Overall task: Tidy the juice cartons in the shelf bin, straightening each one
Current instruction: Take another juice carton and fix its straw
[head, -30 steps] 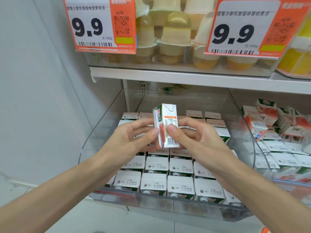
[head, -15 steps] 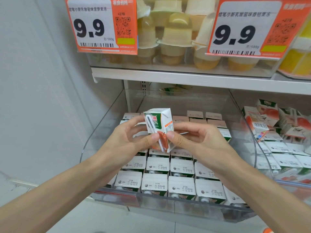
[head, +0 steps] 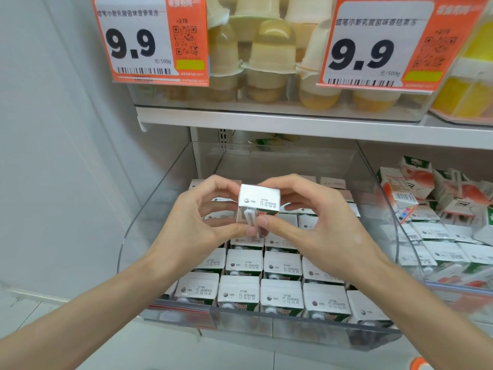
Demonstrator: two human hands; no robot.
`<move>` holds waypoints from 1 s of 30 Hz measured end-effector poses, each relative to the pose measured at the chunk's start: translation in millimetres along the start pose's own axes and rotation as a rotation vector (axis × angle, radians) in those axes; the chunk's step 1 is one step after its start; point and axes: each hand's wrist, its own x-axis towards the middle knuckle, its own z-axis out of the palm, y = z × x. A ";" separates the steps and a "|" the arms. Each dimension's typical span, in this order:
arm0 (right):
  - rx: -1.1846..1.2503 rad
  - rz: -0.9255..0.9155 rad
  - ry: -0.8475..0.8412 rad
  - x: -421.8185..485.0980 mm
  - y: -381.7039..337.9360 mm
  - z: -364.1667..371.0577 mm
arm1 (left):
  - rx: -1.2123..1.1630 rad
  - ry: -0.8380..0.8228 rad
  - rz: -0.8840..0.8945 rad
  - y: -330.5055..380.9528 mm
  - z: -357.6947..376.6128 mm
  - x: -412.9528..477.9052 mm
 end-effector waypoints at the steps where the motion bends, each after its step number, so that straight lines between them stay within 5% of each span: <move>1: -0.031 0.009 0.001 0.4 2.5 -6.8 | 0.002 -0.026 0.007 0.4 2.5 1.5; 18: -0.548 0.239 0.000 -23.6 18.3 -99.6 | 0.661 -0.338 0.156 0.2 77.4 59.5; 30: -0.761 0.391 -0.193 -18.8 16.5 -96.5 | 0.817 -0.516 0.160 11.3 78.3 83.4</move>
